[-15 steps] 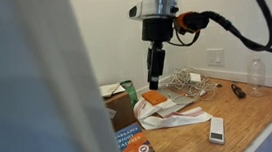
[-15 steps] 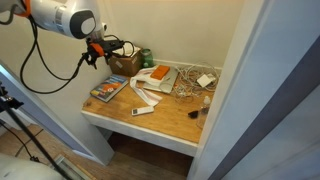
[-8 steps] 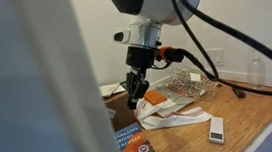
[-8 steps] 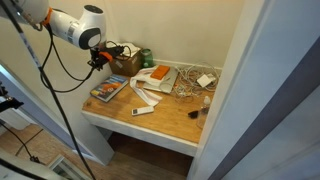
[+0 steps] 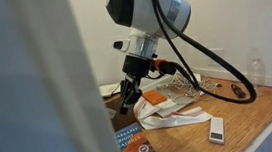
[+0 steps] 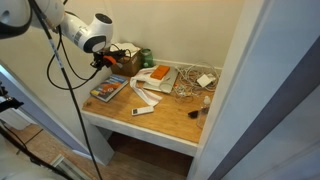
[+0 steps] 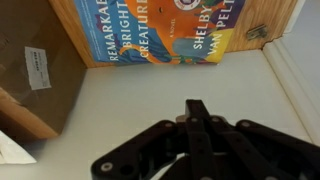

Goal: Move the book to the right

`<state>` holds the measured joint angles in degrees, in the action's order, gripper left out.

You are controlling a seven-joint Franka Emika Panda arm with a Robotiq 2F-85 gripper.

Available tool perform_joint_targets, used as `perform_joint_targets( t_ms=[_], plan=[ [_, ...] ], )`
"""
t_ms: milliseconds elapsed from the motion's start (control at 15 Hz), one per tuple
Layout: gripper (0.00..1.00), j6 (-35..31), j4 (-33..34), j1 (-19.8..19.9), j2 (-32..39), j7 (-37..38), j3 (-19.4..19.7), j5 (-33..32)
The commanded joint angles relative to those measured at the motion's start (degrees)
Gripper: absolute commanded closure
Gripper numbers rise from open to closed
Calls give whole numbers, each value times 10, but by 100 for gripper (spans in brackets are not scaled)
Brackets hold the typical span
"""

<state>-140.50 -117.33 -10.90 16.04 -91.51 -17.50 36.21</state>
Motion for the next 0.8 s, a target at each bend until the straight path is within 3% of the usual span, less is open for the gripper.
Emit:
perform_joint_targets(
  t_ms=[0, 733],
  plan=[
    [100, 0, 2, 7, 1, 4, -9, -4],
    [100, -45, 29, 3, 97, 10, -29, -14]
  ],
)
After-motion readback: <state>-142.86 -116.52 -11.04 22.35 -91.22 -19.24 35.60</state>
